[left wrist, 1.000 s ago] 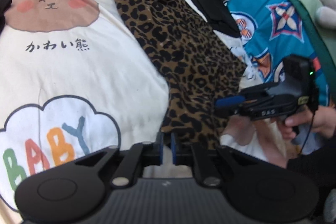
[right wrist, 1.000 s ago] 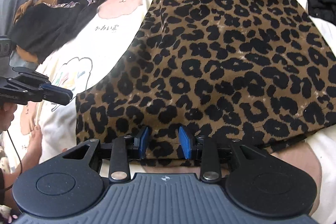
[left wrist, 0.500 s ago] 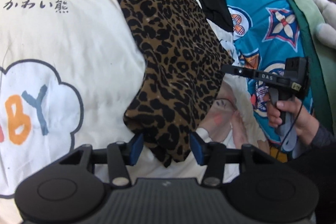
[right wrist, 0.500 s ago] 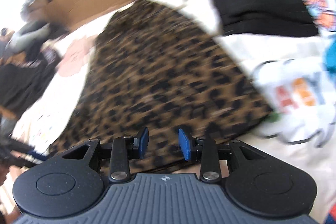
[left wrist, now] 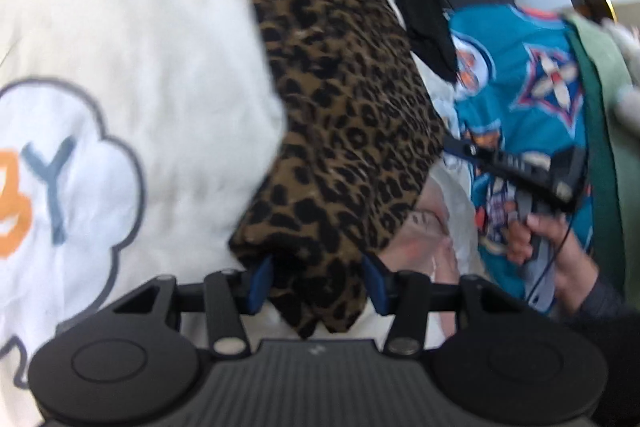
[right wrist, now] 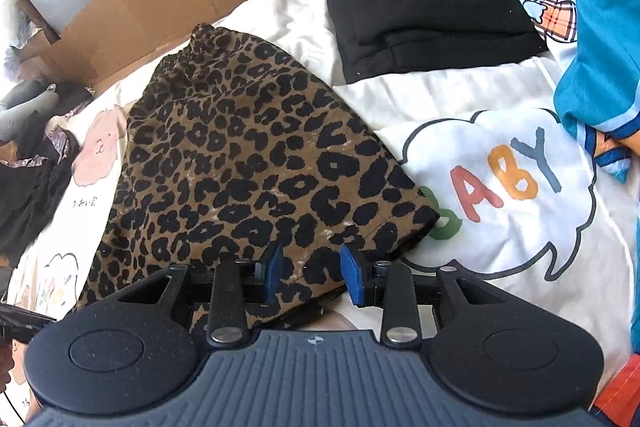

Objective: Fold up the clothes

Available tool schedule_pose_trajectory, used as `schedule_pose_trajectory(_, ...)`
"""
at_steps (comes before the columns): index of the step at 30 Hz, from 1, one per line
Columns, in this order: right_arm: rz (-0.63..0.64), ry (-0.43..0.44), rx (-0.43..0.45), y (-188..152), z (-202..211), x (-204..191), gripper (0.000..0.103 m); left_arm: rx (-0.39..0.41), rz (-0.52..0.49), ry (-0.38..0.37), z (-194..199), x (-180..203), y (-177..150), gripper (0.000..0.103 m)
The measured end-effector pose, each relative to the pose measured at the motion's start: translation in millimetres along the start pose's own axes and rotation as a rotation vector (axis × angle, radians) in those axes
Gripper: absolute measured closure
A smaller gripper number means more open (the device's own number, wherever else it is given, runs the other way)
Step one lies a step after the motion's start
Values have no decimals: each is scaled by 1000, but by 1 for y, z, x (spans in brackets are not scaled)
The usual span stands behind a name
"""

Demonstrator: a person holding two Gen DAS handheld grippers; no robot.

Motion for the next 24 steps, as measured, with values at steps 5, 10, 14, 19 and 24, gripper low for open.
schedule_pose_trajectory(5, -37, -4, 28, 8, 4, 10, 64, 74, 131, -72, 4, -13, 14, 52)
schedule_pose_trajectory(10, -49, -4, 49, 15, 6, 13, 64, 54, 174, -168, -5, -6, 13, 52)
schedule_pose_trajectory(14, -56, -17, 66, 18, 9, 19, 64, -14, 130, -207, -14, 7, -1, 52)
schedule_pose_trajectory(19, -98, -81, 83, 20, 14, 40, 64, -6, 150, -201, -18, 7, -3, 52)
schedule_pose_trajectory(24, -114, -108, 67, 17, 8, 51, 64, 45, 205, -215, -12, 1, 8, 53)
Point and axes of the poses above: each gripper's, at about its wrist camera, not at the fingertips, and z roughly against the way its jaws point, x to its right, y to its top, the point moved 10 cm from there along -z, roughly the way its jaws point, and after that the axes turned 12 degrees about -x, right-handed, at the moved point
